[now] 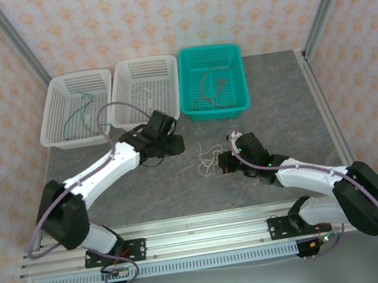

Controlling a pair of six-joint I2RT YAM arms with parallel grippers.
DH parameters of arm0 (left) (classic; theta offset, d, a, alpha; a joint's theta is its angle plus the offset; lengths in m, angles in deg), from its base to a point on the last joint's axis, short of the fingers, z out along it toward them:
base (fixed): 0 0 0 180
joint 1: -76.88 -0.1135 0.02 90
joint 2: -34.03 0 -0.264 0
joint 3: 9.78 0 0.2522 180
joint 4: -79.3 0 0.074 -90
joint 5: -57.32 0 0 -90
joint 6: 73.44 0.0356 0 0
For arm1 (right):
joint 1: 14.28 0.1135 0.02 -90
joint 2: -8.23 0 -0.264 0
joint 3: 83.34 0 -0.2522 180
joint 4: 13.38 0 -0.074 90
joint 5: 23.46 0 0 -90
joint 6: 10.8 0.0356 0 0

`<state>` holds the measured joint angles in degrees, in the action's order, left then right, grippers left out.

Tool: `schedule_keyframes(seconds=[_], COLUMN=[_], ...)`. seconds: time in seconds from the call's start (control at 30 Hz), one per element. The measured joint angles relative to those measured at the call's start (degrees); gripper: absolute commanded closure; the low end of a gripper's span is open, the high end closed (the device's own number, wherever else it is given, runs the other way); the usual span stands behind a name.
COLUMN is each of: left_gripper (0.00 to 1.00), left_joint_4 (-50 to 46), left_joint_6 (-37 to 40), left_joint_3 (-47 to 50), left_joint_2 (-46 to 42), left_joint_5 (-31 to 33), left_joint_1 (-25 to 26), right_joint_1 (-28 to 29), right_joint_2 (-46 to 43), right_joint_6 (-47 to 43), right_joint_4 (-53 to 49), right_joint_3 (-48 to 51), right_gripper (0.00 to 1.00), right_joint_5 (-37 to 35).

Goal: Untangle the cables

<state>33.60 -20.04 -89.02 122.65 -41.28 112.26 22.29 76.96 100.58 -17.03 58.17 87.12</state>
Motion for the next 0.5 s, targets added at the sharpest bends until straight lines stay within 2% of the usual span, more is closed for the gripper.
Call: schedule_keyframes(seconds=[0.23,0.5], left_gripper=[0.53,0.53], left_joint_4=[-0.2,-0.9], left_joint_6=[-9.8,-11.5], left_joint_3=[-8.0,-19.1], left_joint_2=[12.7,25.6], left_joint_5=[0.4,0.6], left_joint_1=[4.9,5.4], right_joint_1=[0.0,0.0], right_joint_2=[-1.6,-3.8], right_joint_6=[-1.1,-1.5], right_joint_4=[-0.8,-1.3], right_joint_3=[1.0,1.5], right_gripper=[1.0,1.0], right_joint_5=[0.0,0.0])
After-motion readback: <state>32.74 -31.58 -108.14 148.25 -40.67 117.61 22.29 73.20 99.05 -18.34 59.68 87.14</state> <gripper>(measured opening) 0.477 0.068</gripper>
